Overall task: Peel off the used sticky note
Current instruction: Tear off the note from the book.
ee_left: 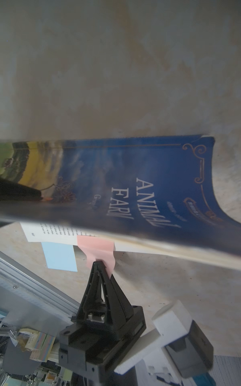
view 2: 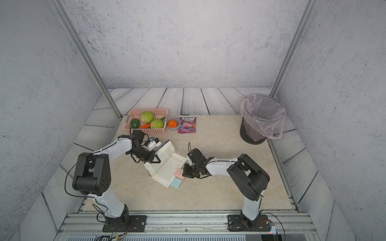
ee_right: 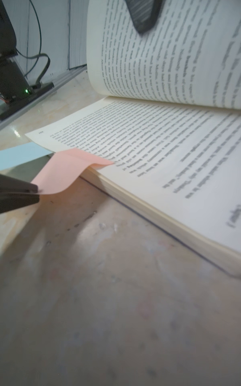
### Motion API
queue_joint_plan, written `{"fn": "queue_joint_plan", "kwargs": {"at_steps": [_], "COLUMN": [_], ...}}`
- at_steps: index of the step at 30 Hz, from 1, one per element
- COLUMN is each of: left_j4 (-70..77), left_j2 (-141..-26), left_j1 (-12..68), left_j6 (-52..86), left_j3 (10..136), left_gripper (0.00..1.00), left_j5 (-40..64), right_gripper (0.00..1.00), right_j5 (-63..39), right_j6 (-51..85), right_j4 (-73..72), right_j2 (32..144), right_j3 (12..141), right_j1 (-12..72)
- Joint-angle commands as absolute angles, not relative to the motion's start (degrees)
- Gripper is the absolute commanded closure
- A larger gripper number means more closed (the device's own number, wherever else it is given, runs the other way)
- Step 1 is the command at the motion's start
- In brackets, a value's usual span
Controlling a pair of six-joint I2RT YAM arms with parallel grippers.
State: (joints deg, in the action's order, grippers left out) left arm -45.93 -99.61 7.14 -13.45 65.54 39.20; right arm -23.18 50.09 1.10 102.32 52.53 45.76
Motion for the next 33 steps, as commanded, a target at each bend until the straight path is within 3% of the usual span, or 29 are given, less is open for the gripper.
{"fn": "queue_joint_plan", "kwargs": {"at_steps": [1, 26, 33], "left_j4": [-47.19, -46.05, -46.36], "left_j2": [-100.15, -98.76, -98.76], "left_j1": [6.38, 5.2, 5.26], "left_j6": [-12.93, -11.78, -12.31], "left_j3": [65.61, 64.96, 65.26], "left_gripper": [1.0, 1.0, 1.0], "left_j5": [37.55, 34.43, 35.24], "right_gripper": [1.0, 1.0, 1.0], "right_j5": [-20.27, -16.06, -16.06], "right_j6": [48.82, 41.04, 35.22], "right_j4": [4.2, 16.61, 26.73], "right_j2": [101.7, 93.35, 83.02], "right_j3": [54.23, 54.86, 60.92], "right_j1": [45.97, 39.93, 33.77]}}
